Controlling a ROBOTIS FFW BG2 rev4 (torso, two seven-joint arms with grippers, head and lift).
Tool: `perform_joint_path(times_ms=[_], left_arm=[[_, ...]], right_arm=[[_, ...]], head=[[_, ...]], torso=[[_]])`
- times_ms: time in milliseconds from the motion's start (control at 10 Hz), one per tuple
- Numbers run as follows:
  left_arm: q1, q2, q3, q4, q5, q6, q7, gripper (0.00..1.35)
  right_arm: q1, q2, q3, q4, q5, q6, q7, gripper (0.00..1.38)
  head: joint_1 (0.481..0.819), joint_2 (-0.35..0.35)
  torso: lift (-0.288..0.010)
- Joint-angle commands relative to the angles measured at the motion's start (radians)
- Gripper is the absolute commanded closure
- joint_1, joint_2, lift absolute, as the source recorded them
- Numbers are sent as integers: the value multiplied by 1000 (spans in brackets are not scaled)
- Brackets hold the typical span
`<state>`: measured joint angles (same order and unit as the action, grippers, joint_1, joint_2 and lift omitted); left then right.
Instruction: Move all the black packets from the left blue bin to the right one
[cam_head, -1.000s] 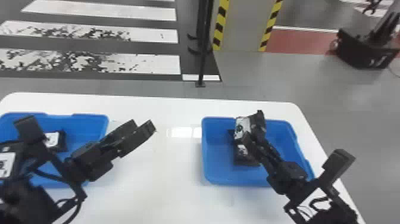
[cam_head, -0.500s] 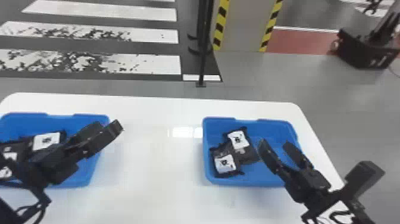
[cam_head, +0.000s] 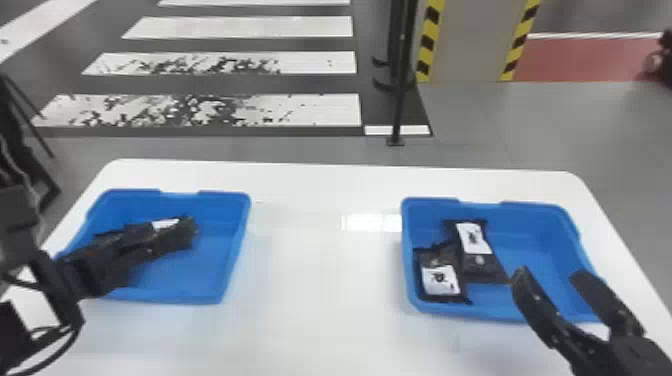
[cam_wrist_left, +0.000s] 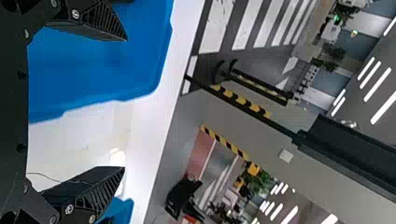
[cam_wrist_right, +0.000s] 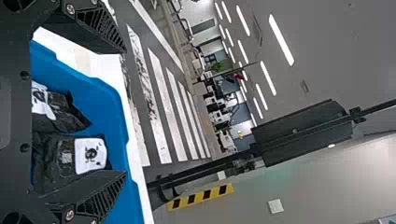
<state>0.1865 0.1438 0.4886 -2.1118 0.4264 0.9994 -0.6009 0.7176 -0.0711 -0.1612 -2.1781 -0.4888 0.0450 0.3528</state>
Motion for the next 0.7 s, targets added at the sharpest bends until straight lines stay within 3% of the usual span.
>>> perform_joint_path(times_ms=[0,400,600], left_arm=[[-42,10,44,0,-93,110,16,162],[-133,23,92,19,-287,301,98,163],[-204,48,78,103,-341,358,107,168]], right_arm=[[28,1,22,0,-20,11,0,108],[26,-1,22,10,-34,36,3,108],[21,-3,22,17,-40,46,8,108]], head=[[695,90],[695,237],[695,289]], torso=[[-150],[-150],[-150]])
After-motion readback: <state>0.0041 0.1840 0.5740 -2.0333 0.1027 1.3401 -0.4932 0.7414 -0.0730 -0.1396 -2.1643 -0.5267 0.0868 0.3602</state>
